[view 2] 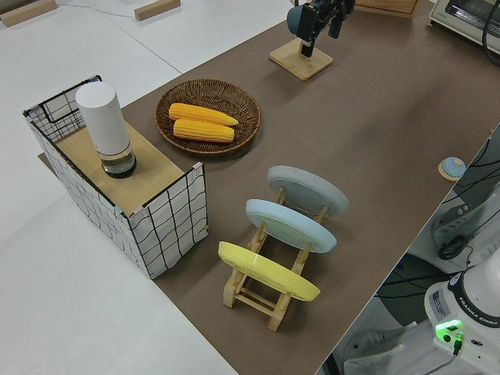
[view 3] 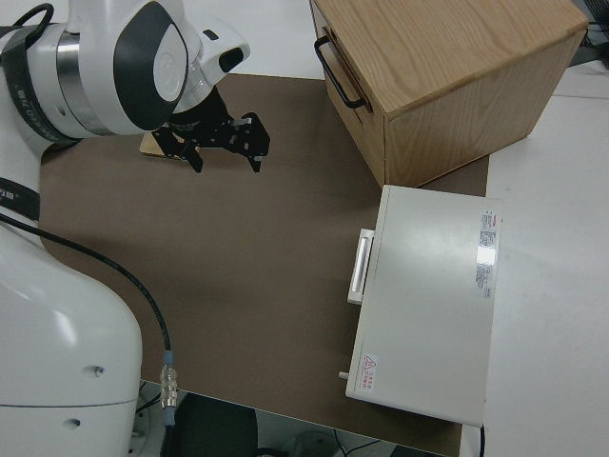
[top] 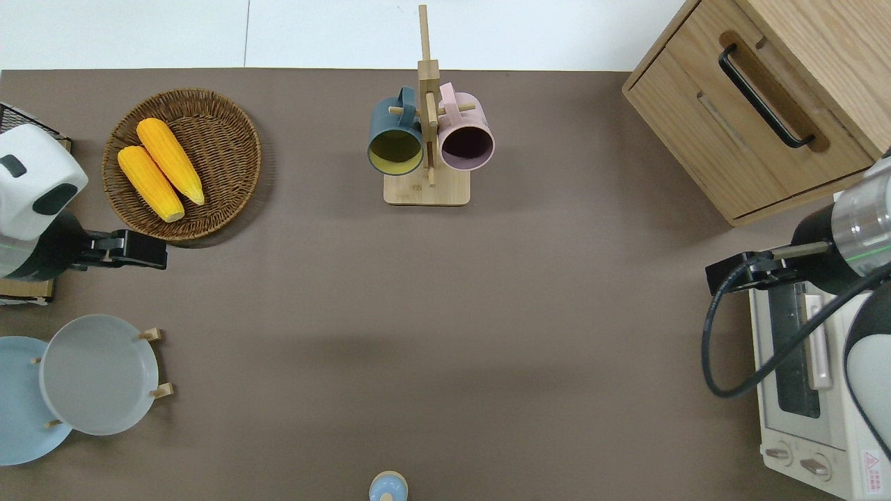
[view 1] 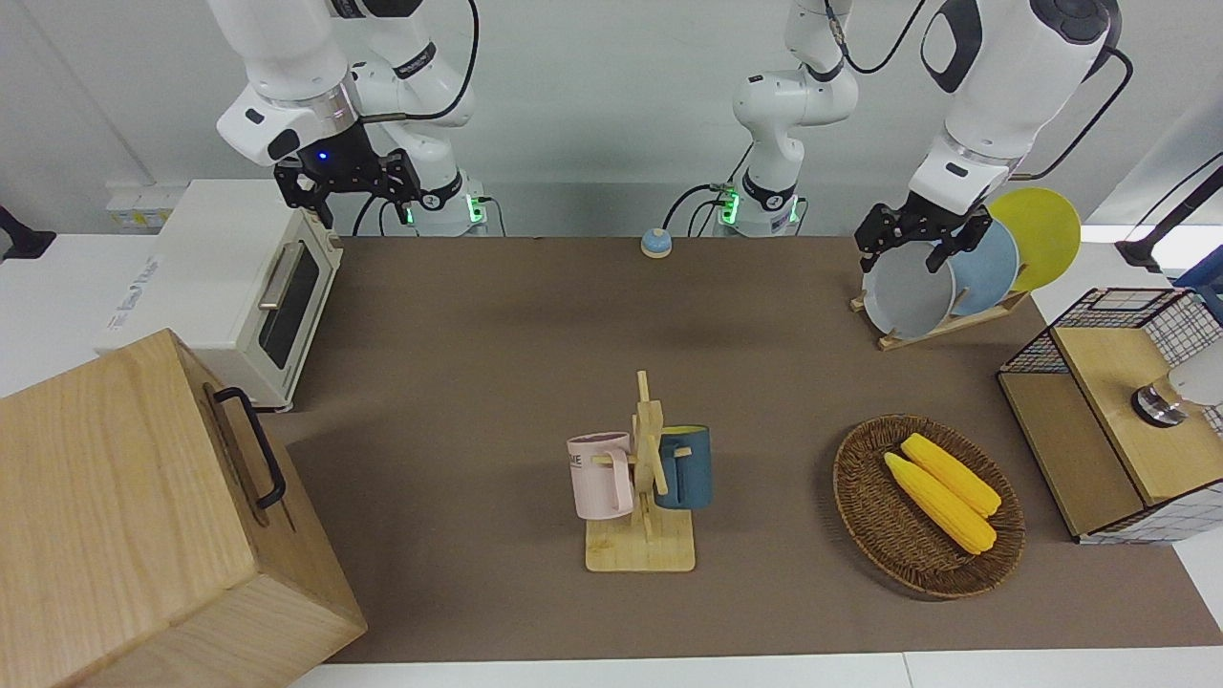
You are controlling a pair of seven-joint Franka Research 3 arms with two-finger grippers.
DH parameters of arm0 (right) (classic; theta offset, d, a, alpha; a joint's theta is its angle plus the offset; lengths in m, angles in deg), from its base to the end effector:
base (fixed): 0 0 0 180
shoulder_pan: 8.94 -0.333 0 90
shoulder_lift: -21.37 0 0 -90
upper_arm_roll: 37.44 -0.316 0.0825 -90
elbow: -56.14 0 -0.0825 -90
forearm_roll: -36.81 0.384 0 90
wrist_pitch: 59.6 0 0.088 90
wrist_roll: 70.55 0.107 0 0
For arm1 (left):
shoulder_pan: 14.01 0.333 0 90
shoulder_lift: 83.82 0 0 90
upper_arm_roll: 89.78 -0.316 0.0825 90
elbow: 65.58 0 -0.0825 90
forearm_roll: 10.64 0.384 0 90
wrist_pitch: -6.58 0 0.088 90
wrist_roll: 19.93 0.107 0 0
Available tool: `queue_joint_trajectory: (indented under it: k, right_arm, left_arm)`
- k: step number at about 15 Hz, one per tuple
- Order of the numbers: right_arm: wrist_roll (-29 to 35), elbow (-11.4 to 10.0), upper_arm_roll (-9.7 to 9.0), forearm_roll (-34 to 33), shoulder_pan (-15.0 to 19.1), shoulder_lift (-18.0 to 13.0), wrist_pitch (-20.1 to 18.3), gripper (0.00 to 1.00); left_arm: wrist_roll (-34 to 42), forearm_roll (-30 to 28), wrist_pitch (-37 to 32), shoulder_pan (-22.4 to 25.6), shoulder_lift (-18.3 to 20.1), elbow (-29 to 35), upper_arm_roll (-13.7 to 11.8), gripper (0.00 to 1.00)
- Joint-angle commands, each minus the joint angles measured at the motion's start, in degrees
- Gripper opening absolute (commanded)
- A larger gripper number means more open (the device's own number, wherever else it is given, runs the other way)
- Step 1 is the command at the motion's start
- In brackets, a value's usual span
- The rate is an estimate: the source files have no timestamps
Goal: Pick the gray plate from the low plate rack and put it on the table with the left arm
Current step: 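Lower the left gripper toward the gray plate in the low rack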
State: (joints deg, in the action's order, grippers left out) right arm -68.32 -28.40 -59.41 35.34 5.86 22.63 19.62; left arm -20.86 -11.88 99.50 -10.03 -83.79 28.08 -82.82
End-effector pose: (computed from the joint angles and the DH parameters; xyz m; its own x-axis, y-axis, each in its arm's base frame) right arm 0.5375 0.0619 0.6420 0.9903 0.0814 -0.1122 0.0843 -0.9962 0.0217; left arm 0.5566 -0.0312 0.5990 0.9993 -0.0347 -0.0128 -0.0344 -0.9992 0.0213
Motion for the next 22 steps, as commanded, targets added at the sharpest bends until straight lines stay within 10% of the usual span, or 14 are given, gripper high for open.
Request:
queue_joint_trajectory:
  k: [1, 22]
  right_arm:
    - [0.7, 0.4, -1.23, -0.4, 1.4, -0.2, -0.6, 0.983]
    - [0.7, 0.4, -1.23, -0.4, 1.4, -0.1, -0.6, 0.983]
  left_arm:
    - [-0.4, -0.2, -0.6, -0.1, -0.5, -1.0, -0.3, 0.99]
    - [-0.6, -0.1, -3.8, -0.2, 5.8, 5.8, -1.1, 0.99]
